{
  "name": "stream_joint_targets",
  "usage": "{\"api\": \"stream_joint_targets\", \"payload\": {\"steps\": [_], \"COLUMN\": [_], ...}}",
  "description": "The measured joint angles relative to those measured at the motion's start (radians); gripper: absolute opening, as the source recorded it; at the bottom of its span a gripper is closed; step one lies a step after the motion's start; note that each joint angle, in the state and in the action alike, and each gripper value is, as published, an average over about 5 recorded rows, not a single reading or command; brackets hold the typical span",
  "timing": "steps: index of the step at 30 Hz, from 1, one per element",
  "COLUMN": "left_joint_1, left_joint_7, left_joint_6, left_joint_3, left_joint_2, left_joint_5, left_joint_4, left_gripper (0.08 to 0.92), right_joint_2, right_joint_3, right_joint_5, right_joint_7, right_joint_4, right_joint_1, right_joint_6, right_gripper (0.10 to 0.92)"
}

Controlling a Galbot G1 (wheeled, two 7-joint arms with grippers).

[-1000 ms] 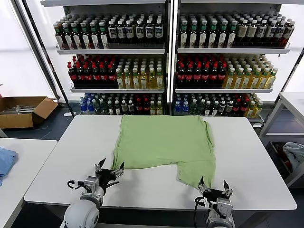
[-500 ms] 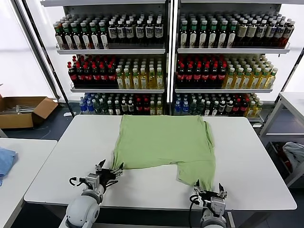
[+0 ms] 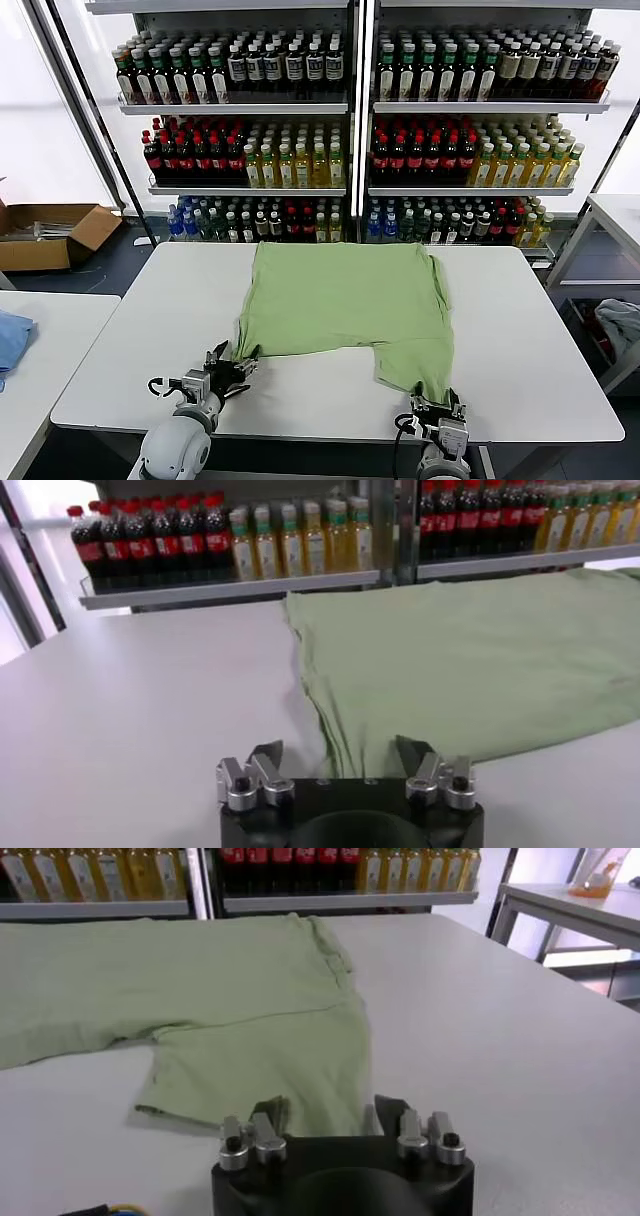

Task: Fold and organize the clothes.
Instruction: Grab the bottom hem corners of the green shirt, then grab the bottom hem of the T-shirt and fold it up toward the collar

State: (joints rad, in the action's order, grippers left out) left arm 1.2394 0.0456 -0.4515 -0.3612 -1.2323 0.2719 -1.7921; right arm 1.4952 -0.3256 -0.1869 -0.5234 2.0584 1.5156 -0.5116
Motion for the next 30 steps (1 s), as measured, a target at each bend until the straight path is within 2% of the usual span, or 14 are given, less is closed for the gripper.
{"api": "stream_joint_targets", "payload": {"steps": [6, 9, 17, 20, 30], "left_joint_1": [0.024, 0.036, 0.063, 0.066, 0.051], "left_joint_7": [-0.005, -0.008, -0.006, -0.003, 0.019], "left_joint_6": [-0.002, -0.002, 0.002, 0.008, 0.049], "left_joint_3": [0.005, 0.005, -0.002, -0.009, -0.045], "left_joint_2": [-0.008, -0.011, -0.026, -0.037, -0.056], "left_joint_5": [-0.001, -0.003, -0.015, -0.014, 0.027], "left_joint_4": [-0.016, -0.025, -0.053, -0.067, -0.126], "left_gripper": [0.449, 0.362, 0.133, 0.089, 0.084], "right_joint_2": [-0.012, -0.018, -0.038, -0.045, -0.059], "right_joint_3": [-0.001, -0.003, -0.013, -0.020, -0.051], "right_joint_5": [-0.004, -0.007, 0.013, 0.020, 0.029], "right_joint_7": [0.011, 0.019, 0.054, 0.066, 0.110], "right_joint_4": [0.003, 0.008, 0.052, 0.077, 0.088], "right_joint_1": [0.015, 0.020, 0.020, 0.012, -0.063], "right_joint_6": [0.018, 0.030, 0.064, 0.075, 0.118], "right_gripper": [0.162, 0.111, 0.106, 0.106, 0.106]}}
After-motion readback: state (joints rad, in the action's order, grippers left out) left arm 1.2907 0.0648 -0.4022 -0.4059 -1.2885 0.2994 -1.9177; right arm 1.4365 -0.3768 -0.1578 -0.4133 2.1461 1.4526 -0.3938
